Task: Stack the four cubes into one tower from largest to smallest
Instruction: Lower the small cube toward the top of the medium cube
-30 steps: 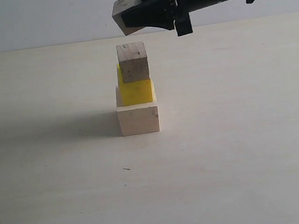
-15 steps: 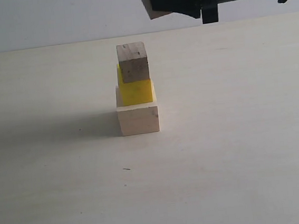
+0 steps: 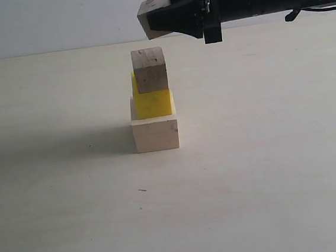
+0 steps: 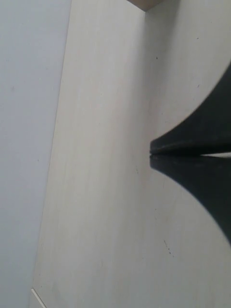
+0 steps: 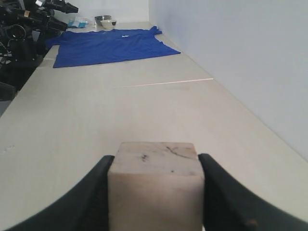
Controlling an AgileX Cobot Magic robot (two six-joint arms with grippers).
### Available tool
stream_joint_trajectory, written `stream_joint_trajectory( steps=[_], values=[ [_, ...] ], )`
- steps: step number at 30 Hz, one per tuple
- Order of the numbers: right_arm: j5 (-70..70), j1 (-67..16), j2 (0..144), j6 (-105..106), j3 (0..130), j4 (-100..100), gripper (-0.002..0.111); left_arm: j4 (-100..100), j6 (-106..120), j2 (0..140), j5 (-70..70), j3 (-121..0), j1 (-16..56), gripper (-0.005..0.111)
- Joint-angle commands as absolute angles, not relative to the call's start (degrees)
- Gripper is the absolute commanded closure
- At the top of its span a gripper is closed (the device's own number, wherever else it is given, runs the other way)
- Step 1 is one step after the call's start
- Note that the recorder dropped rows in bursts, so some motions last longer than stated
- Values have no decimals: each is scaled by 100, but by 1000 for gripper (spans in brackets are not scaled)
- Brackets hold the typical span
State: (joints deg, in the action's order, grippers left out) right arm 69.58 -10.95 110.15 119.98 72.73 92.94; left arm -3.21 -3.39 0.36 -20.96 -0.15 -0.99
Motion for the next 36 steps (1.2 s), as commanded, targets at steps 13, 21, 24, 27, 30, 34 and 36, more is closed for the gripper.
stream_joint_trajectory(
  steps=[13, 21, 24, 27, 30, 34, 36],
  values=[
    [6996, -1400, 11073, 12072, 7306, 9405, 108, -313, -341, 0, -2063, 0, -63, 107],
    [6996, -1400, 11083, 12072, 7306, 9571, 108, -313, -341, 0, -2063, 0, -63, 107],
    [6996, -1400, 11083, 12072, 7306, 9572, 108, -313, -341, 0, -2063, 0, -63, 107],
    [6996, -1400, 11083, 12081, 7306, 9582, 108, -313, -341, 0, -2063, 0, -63, 107],
    [6996, -1400, 11083, 12081, 7306, 9596, 108, -313, -341, 0, -2063, 0, -63, 107],
    [6996, -1400, 11163, 12081, 7306, 9596, 108, -313, -341, 0, -2063, 0, -63, 107],
    [6996, -1400, 11227, 12081, 7306, 9596, 108, -313, -341, 0, -2063, 0, -63, 107]
  ],
)
